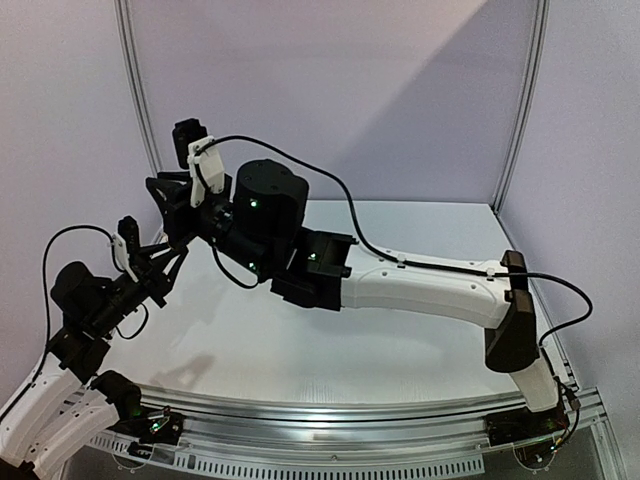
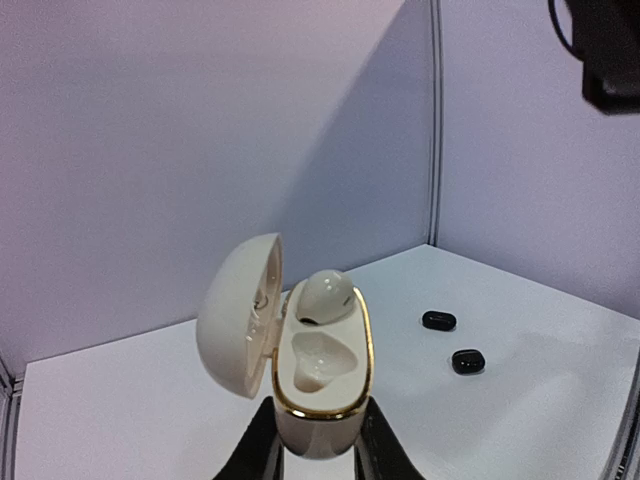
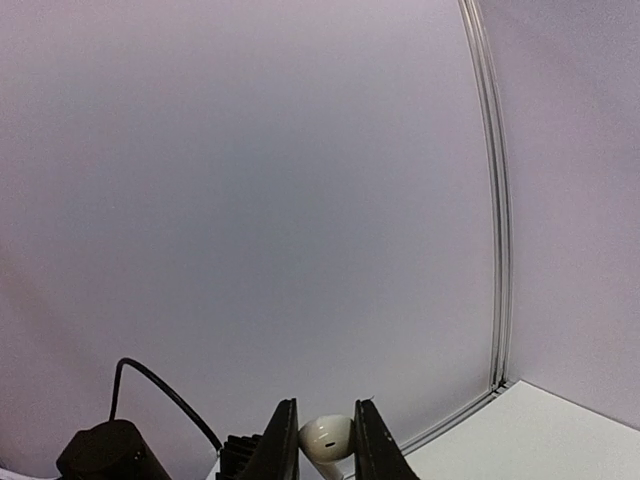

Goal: Insert the wireless bluetooth earbuds into the charging case

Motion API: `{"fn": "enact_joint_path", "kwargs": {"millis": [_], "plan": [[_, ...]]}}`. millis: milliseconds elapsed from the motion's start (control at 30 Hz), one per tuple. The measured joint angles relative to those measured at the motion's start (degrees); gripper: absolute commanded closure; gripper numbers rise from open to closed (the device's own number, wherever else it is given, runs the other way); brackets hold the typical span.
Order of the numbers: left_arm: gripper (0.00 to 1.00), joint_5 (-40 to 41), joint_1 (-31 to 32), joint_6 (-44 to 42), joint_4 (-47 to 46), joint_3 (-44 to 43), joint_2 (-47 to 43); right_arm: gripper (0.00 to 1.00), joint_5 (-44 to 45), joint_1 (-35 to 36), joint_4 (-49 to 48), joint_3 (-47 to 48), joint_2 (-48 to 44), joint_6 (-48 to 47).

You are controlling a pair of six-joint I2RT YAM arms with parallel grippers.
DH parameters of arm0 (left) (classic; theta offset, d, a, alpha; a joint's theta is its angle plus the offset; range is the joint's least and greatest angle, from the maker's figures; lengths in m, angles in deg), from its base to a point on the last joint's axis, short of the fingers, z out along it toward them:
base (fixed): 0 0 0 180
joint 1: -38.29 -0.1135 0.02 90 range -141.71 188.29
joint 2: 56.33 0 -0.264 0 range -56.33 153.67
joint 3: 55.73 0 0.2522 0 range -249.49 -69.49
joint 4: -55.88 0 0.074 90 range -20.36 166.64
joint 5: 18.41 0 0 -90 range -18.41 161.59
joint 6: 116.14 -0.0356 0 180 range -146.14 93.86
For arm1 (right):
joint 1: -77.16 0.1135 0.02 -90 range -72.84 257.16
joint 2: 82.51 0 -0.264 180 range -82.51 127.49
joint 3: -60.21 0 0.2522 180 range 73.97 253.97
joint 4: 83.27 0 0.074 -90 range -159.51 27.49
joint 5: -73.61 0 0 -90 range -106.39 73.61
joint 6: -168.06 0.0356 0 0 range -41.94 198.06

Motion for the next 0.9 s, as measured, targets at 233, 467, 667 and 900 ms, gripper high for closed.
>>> {"fn": "enact_joint_path", "kwargs": {"millis": [233,467,667,900], "plan": [[1.0,-0.9,0.5,1.0,-2.2,0.0,-1.6,1.0,-2.9,0.0,-1.9,0.0,3.3,-2.8],[1.0,-2.1,0.5,2.8,-2.8,0.0,-3.0,1.0,-3.6,0.0,-2.1,0.0,4.0,-3.8],[1.0,-2.7,0.5,3.5,-3.7,0.0,-3.3,1.0,-3.8,0.0,-2.1,0.0,4.5,-4.5],[1.0,-3.3,0.6,3.8,-4.4,0.0,-3.5,1.0,-4.3,-0.1,-1.6,0.1,4.8,-4.2]]}}
